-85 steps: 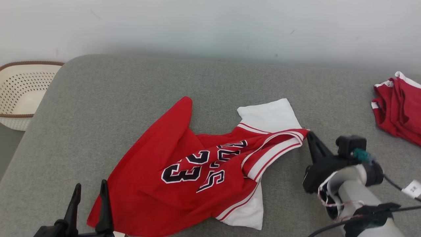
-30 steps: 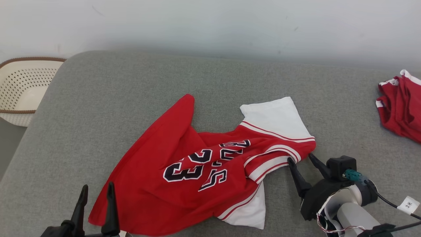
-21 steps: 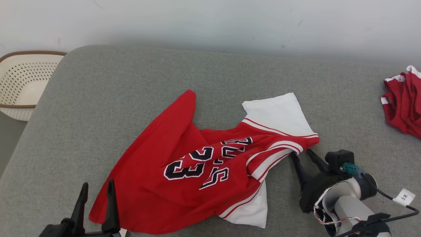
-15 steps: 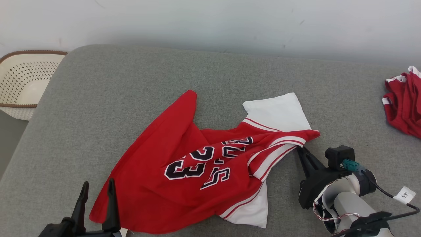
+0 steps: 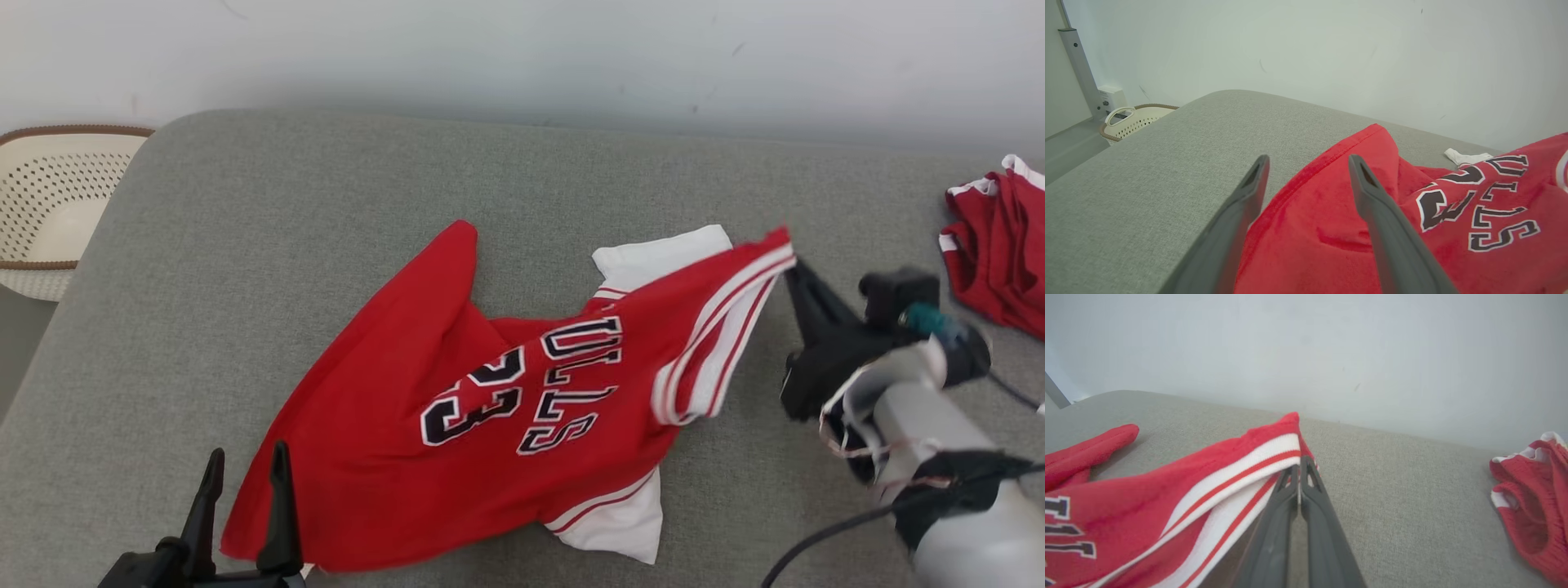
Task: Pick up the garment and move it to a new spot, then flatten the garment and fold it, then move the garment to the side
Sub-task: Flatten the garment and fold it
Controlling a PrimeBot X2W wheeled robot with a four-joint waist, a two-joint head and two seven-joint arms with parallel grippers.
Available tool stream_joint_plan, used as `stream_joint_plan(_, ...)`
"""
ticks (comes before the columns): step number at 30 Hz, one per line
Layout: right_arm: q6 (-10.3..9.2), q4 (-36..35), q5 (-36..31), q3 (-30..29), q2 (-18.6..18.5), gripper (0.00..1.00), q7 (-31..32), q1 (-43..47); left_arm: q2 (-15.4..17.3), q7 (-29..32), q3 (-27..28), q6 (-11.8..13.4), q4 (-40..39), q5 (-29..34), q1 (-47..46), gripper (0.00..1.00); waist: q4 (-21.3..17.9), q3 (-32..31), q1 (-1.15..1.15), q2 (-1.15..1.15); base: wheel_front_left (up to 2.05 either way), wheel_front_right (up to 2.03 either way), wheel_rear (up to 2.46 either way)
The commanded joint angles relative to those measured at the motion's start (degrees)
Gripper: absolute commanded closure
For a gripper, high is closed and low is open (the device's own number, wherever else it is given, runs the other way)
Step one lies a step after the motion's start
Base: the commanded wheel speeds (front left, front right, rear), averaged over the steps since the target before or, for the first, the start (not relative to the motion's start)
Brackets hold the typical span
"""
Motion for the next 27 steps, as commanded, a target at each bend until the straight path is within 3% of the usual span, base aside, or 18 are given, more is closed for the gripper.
stream_joint_plan(1,-0.01,0.06,-0.38,0.44,-0.74,1.0,-0.31,-2.28,0.02,-0.19,-0.06,0.0,0.12,-0.22,-0.46,0.0,0.19,0.23,0.0,0.0,0.0,0.0,0.0)
stream_joint_plan(11,-0.01,2.32,-0.06,4.58,-1.09,1.0,0.41,-14.9,0.01,-0.18,-0.96,-0.28,0.32,-0.4,-1.42,0.0,1.82,1.83,0.0,0.0,0.0,0.0,0.0)
stream_joint_plan(22,-0.01,12.07,-0.24,5.64,1.43,1.0,-0.28,-21.71,0.02,-0.18,-1.78,-0.25,1.04,-1.15,-3.27,0.0,4.53,3.97,0.0,0.0,0.0,0.0,0.0)
stream_joint_plan(23,-0.01,12.26,-0.47,5.35,1.67,0.92,-0.28,-21.73,0.02,-0.18,-1.76,-0.25,1.12,-1.2,-3.31,0.0,4.6,4.04,0.0,0.0,0.0,0.0,0.0)
stream_joint_plan(24,-0.01,13.11,-0.59,5.25,1.88,0.52,-0.28,-21.29,0.01,-0.18,-1.75,-0.23,1.18,-1.19,-3.33,0.0,4.61,4.03,0.0,0.0,0.0,0.0,0.0)
stream_joint_plan(25,-0.01,14.0,-0.64,5.42,2.14,0.0,-0.29,-20.73,0.02,-0.19,-1.7,-0.2,1.25,-1.17,-3.29,0.0,4.55,3.94,0.0,0.0,0.0,0.0,0.0)
stream_joint_plan(27,-0.01,14.46,-0.81,5.67,2.25,0.0,-0.31,-20.42,0.02,-0.18,-1.4,-0.14,1.36,-1.04,-3.22,0.0,4.04,3.58,0.0,0.0,0.0,0.0,0.0)
